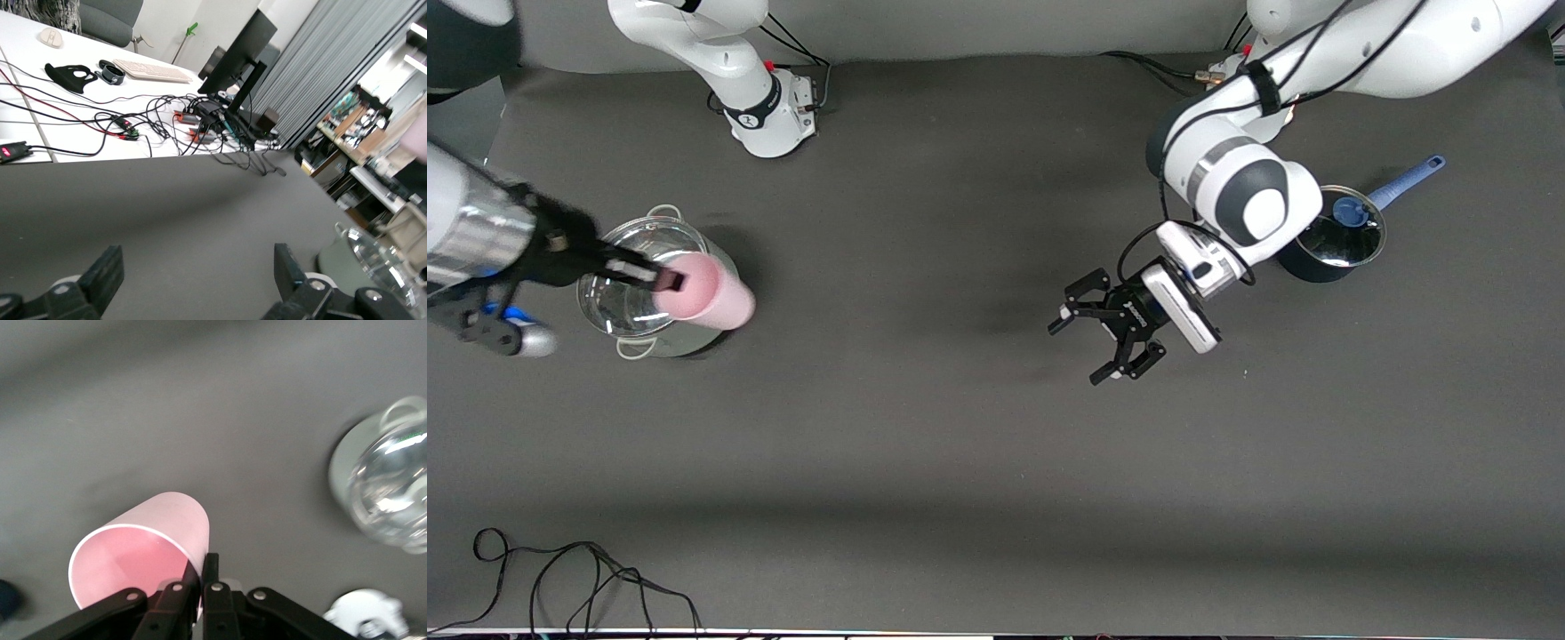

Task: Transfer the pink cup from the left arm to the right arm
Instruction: 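Carry the cup with the right gripper while the left gripper withdraws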

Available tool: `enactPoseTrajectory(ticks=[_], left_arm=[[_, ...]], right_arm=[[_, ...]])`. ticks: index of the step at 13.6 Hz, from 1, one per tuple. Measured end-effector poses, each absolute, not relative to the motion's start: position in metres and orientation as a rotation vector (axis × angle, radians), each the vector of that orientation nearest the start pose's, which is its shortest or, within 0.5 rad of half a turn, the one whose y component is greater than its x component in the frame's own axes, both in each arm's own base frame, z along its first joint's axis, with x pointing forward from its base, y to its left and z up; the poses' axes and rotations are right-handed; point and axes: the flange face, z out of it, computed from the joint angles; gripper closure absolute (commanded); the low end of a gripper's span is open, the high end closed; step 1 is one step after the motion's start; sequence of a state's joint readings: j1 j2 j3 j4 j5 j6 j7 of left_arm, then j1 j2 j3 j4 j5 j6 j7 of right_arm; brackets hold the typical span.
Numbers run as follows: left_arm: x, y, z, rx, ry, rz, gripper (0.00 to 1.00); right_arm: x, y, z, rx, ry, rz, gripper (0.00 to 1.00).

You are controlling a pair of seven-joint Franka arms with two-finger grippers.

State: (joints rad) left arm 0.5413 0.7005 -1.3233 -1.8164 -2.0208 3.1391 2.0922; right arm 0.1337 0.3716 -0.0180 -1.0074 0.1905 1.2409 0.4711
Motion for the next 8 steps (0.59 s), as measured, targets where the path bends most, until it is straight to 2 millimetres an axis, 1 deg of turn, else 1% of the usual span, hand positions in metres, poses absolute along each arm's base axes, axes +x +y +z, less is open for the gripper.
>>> enactPoseTrajectory(ticks=[2, 4, 5, 7, 8], left_arm=[[0.549, -0.296, 0.381, 1.991, -0.306, 0.945, 0.00], [0.546, -0.300, 0.385, 1.982, -0.300, 0.935, 0.00], [0.544, -0.302, 0.387, 1.984, -0.302, 0.932, 0.00], [0.537, -0.306, 0.386, 2.027, -0.309, 0.911, 0.00], [0.530, -0.310, 0.385, 2.062, -0.301, 0.884, 0.00]], right_arm=[[0.624, 0.067, 0.621, -3.007, 0.297, 0.272, 1.00], [0.634, 0.036, 0.604, -3.023, 0.195, 0.242, 1.00], [0.639, 0.022, 0.593, -3.029, 0.157, 0.216, 1.00], [0.651, 0.000, 0.559, -3.036, 0.110, 0.148, 1.00], [0.654, -0.008, 0.538, -3.037, 0.103, 0.107, 1.00]])
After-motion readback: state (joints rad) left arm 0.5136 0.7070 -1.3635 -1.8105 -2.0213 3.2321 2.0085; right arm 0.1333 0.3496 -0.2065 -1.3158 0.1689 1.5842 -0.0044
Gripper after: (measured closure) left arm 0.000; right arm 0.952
